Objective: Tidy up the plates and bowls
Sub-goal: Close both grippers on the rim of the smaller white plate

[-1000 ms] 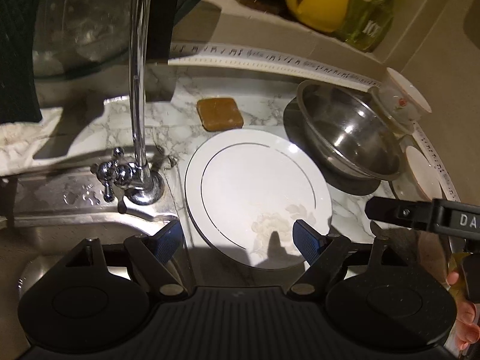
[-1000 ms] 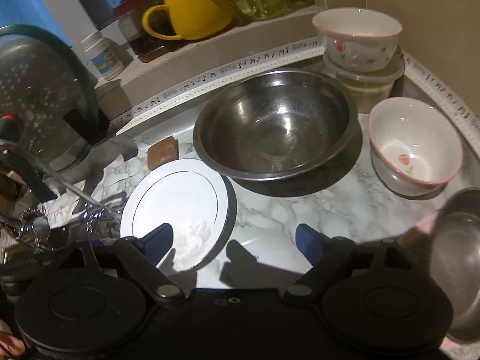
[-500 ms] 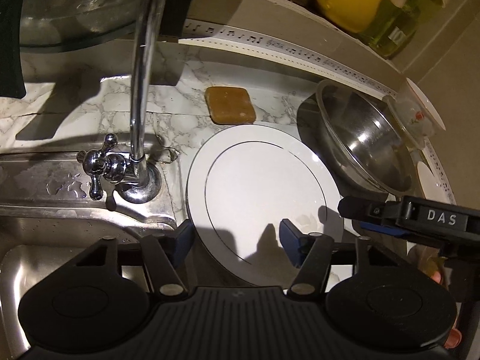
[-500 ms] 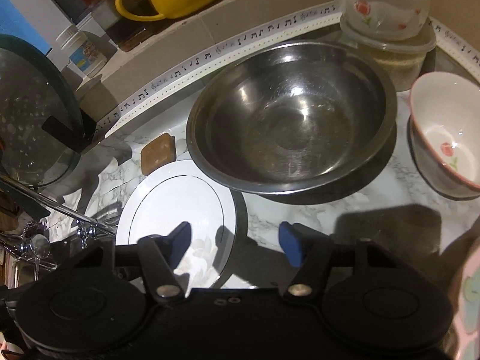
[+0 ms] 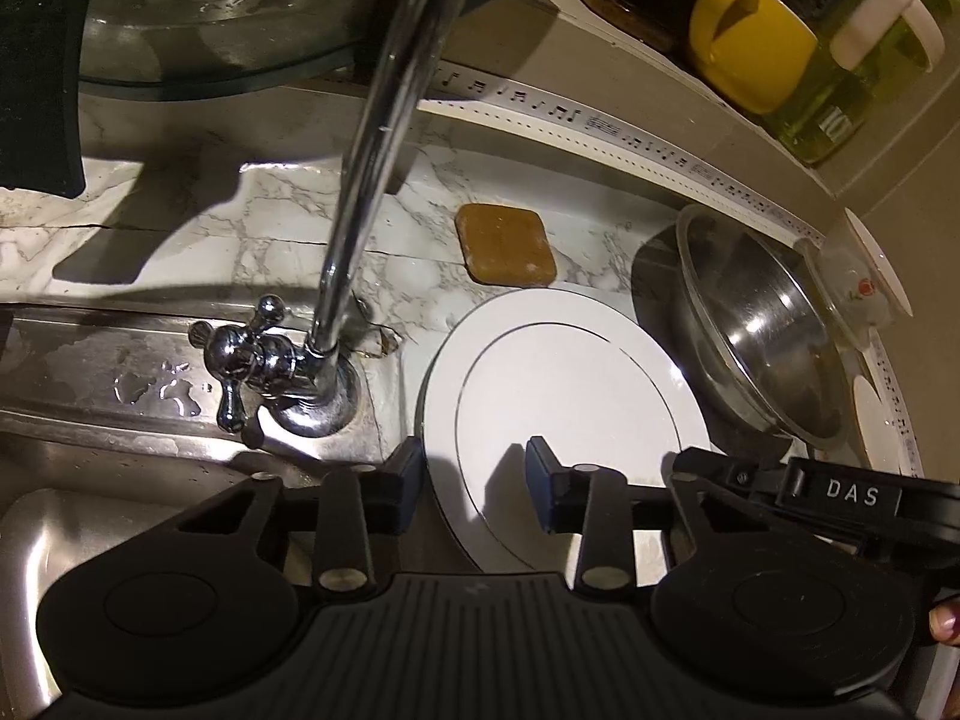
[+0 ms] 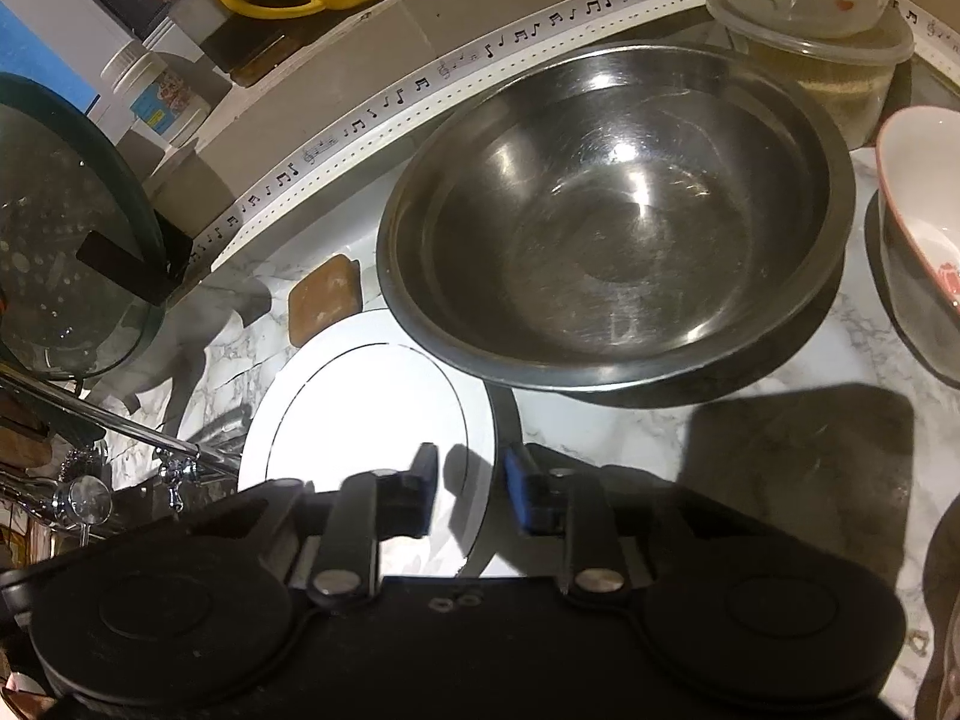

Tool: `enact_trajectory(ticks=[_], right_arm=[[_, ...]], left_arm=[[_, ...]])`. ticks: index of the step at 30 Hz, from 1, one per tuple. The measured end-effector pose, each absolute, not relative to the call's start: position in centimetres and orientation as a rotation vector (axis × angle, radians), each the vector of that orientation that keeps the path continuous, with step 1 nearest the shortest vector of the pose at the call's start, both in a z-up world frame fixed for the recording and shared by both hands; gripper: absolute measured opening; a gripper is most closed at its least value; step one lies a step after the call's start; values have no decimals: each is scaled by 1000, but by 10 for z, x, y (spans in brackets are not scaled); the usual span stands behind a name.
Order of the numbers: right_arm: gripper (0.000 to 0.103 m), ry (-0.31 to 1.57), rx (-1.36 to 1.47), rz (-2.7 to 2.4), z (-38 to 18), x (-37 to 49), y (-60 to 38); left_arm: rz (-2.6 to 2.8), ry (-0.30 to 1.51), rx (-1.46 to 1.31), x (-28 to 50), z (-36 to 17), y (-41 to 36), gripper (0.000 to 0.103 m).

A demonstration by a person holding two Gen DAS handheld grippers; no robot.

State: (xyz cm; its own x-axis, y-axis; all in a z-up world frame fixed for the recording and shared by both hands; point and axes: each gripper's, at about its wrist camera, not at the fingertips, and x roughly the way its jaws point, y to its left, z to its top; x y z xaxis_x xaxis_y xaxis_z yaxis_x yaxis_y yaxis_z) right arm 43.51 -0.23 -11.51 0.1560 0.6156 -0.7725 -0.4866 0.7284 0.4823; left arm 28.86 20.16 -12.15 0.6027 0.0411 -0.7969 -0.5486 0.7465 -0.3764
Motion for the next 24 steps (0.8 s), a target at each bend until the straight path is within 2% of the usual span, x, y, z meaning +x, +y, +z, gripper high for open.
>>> enact_trajectory(ticks=[3, 5, 9, 24], right_arm=[[18, 1171, 137, 788, -116, 435, -2], [11, 1170, 131, 783, -116, 435, -3], [10, 1169, 139, 782, -117, 435, -6], [10, 1117, 95, 777, -102, 412, -20]], left_arm=[[385, 859, -660, 288, -122, 203, 30], [390, 856, -662, 288, -122, 204, 28], [405, 856, -658, 286, -123, 206, 19], [379, 844, -636, 267, -110, 190, 19]])
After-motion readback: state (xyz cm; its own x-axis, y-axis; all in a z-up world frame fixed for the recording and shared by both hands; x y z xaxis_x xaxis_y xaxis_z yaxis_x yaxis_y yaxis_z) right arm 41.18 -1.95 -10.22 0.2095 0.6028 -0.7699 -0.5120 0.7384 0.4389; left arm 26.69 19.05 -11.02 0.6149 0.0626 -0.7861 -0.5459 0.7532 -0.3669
